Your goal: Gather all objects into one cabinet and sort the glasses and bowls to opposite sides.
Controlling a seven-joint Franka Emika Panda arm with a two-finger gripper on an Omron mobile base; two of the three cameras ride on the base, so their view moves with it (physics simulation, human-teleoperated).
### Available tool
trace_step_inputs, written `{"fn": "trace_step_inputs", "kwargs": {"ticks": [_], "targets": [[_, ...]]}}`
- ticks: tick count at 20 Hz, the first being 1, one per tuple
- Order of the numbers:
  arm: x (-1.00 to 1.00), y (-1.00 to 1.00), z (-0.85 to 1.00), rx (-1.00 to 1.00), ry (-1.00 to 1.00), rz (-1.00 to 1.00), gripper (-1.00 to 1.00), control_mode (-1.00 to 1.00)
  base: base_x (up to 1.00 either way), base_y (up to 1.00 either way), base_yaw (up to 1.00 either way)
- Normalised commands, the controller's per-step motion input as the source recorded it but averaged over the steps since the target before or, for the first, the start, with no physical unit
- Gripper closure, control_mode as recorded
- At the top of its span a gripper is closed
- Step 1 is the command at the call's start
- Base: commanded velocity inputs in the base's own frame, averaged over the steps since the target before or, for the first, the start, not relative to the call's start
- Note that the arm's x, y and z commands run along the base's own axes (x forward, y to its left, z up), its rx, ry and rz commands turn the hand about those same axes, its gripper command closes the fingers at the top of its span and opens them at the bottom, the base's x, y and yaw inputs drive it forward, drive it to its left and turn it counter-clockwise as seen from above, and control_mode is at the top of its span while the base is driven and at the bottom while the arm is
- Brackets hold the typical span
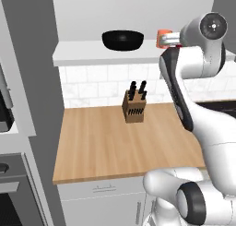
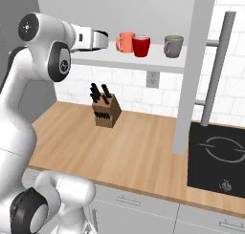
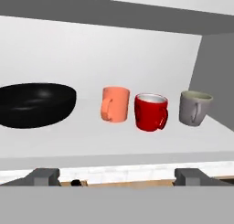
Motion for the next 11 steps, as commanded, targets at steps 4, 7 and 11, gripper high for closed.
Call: {"fn": "trace_step_inputs", "kwargs": {"ticks": [4,7,11], "targets": [[-0.19,0.87,0.01,0.00,0.15,0.00,-1.00,-1.00,0.00,0.00,0.00],[-0.02,0.73,0.00,0.03,0.15,0.00,-1.00,-1.00,0.00,0.00,0.00],[0.00,0.68,0.00,0.13,0.15,-0.01,-1.00,-1.00,0.00,0.00,0.00]]}}
